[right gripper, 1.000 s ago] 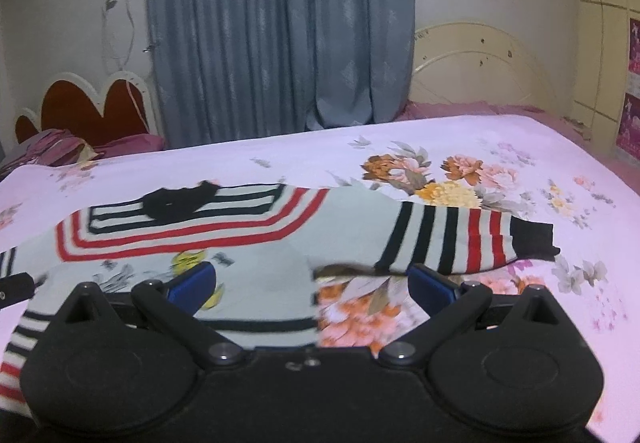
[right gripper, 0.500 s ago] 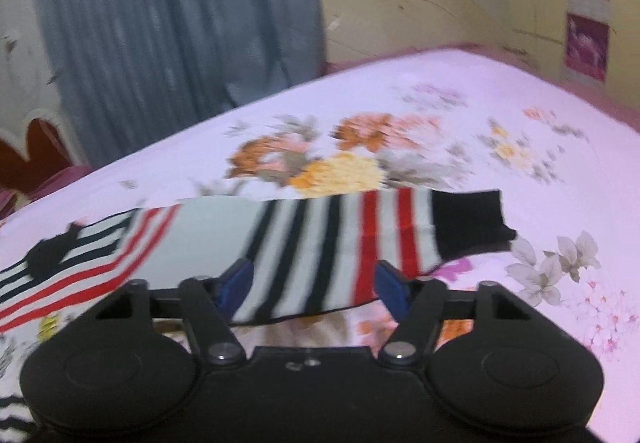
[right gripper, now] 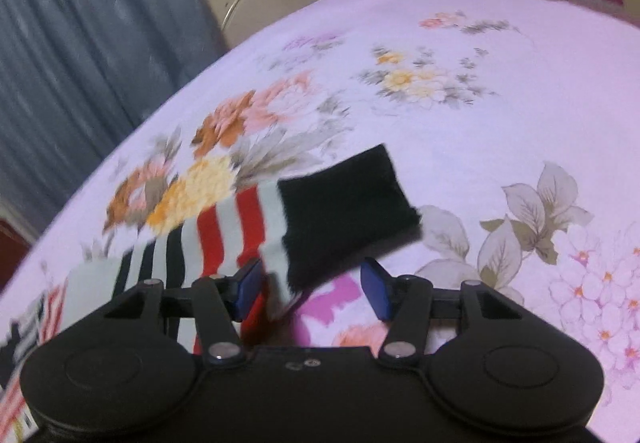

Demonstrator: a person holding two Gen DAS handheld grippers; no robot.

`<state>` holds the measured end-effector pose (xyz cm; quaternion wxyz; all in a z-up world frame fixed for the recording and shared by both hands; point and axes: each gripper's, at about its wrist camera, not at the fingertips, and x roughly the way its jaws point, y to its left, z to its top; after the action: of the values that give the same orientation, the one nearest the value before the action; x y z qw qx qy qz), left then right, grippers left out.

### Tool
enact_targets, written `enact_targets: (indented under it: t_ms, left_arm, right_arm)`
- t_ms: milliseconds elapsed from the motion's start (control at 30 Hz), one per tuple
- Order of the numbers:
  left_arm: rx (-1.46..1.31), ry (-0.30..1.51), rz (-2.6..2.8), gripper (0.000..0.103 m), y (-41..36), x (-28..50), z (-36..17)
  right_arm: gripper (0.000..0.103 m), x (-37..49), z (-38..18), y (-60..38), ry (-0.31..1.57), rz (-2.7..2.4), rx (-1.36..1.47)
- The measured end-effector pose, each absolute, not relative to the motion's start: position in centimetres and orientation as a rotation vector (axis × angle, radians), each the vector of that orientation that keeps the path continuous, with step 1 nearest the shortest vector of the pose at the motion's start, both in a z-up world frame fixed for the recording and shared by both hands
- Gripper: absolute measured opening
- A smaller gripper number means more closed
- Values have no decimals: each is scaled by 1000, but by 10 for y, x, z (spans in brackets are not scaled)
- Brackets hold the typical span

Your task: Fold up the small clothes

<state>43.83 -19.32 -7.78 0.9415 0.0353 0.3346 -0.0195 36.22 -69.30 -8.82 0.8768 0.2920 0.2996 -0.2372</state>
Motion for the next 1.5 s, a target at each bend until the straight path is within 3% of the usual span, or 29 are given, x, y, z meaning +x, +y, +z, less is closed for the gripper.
enact_targets:
  t_ms: [100, 167, 367, 533, 733, 1067, 1333, 1400, 1500]
  left_arm:
    - [70, 686, -41, 103, -195, 444, -78]
    - [64, 685, -41, 103, -192, 446, -76]
    - [62, 706, -26, 103, -161, 452, -72]
    - [31, 757, -38, 103, -116, 462, -83]
    - [-24, 765, -32, 103, -59, 473, -93]
    - [-118, 746, 16, 103, 48, 472, -95]
    - [-159, 763, 36, 103, 92, 473, -109]
    - [-165, 768, 30, 103, 93, 474, -112]
    - [-172, 774, 7, 103, 87, 475, -113]
  right_arm:
    - [48, 362, -94, -699, 584, -502, 648]
    - [34, 365, -94, -698, 586, -531, 623]
    - [7, 375, -90, -699, 597, -561, 522]
    - [7, 398, -62, -663, 559, -454, 363]
    - [7, 437, -37, -552, 572, -130, 205]
    - [7, 484, -67, -342, 710, 201, 59]
    - [7, 480, -89, -263, 770, 309, -3]
    - [8, 477, -95, -254, 772, 314, -20]
    - [23, 473, -94, -251, 761, 323, -19]
